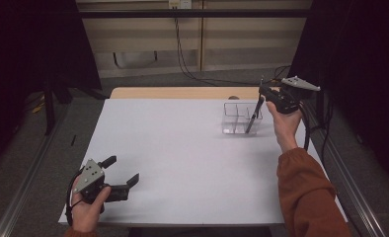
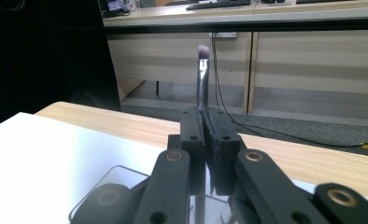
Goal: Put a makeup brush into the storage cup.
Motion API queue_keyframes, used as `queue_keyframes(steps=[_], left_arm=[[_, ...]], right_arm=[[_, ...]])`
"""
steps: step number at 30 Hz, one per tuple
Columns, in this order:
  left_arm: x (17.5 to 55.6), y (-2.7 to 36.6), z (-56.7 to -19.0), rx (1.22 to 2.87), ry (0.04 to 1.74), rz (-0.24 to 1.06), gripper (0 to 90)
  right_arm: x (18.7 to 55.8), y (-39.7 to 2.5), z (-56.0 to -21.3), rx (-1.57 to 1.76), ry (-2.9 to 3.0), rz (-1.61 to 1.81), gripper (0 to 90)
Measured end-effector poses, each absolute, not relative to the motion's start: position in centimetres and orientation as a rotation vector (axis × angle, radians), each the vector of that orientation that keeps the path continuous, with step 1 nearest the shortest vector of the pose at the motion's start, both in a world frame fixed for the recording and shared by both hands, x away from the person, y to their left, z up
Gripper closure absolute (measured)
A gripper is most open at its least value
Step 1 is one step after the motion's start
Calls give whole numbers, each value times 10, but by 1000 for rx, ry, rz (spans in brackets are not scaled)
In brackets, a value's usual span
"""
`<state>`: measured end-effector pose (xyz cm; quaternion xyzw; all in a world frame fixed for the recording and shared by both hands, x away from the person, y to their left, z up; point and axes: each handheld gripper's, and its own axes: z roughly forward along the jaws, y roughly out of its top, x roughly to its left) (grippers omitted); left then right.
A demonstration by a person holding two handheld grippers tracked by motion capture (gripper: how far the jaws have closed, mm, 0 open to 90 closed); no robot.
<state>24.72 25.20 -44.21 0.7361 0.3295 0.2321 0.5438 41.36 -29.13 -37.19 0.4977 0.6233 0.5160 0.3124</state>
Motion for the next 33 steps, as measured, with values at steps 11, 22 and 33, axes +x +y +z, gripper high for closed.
queue_keyframes(steps=[11,22,33], left_arm=[[247,252,-442,1748,781,550,25],[247,252,-442,1747,781,550,25],[247,252,-442,1746,780,555,25]], right_arm=[[412,-290,-376,1311,1667,1358,861],[410,-292,-386,1323,1678,1355,861],[405,-292,-394,1318,1693,1364,861]])
